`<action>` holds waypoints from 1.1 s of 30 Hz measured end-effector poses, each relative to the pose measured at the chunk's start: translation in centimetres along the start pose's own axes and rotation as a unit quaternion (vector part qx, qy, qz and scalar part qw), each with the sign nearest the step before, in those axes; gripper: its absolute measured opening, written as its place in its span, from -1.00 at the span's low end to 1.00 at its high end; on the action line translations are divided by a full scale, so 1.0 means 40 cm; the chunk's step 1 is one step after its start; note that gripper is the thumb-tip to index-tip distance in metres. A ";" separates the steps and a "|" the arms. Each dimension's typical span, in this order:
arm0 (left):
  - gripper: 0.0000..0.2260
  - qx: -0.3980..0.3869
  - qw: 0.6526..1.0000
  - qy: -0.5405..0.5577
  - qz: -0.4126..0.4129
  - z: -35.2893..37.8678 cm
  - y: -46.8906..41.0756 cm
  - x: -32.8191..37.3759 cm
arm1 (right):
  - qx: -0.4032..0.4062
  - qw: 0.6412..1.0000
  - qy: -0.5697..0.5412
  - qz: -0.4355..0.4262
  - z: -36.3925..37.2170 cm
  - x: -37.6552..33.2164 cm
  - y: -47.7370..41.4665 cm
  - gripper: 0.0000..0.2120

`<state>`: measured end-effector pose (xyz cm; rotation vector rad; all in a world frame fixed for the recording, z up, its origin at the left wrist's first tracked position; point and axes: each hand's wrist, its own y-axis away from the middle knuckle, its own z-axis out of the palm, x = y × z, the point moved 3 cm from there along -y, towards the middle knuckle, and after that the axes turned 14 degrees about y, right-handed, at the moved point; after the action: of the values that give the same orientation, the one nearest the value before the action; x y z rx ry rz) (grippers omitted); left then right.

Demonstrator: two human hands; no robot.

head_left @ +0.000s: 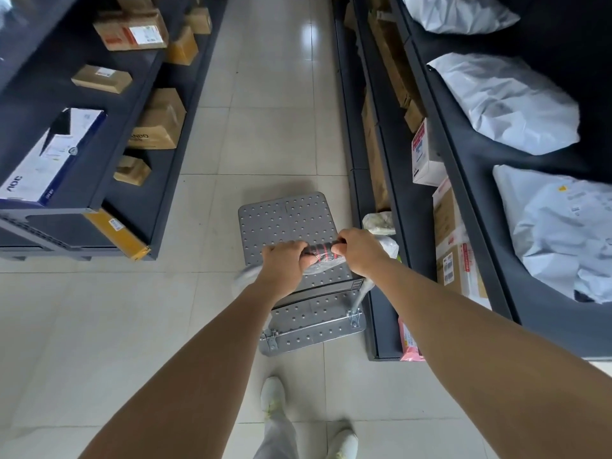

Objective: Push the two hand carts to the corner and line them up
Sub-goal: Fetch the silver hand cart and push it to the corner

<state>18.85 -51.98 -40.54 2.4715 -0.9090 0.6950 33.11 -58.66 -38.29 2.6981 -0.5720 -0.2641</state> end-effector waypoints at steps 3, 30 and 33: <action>-0.73 -0.003 1.000 -0.005 0.005 -0.018 -0.030 -0.007 | 0.000 0.999 -0.029 0.014 -0.016 -0.006 -0.026 -0.80; -0.64 -0.078 0.996 -0.040 -0.031 -0.293 -0.316 -0.241 | -0.004 0.997 0.023 0.079 -0.112 -0.229 -0.347 -0.75; -0.63 -0.076 0.996 -0.035 -0.034 -0.305 -0.367 -0.242 | 0.000 0.997 0.038 0.074 -0.130 -0.219 -0.397 -0.76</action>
<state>18.72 -30.62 -39.51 2.3914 -0.8643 0.5006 32.14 -39.83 -38.84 2.6371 -0.7434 -0.1209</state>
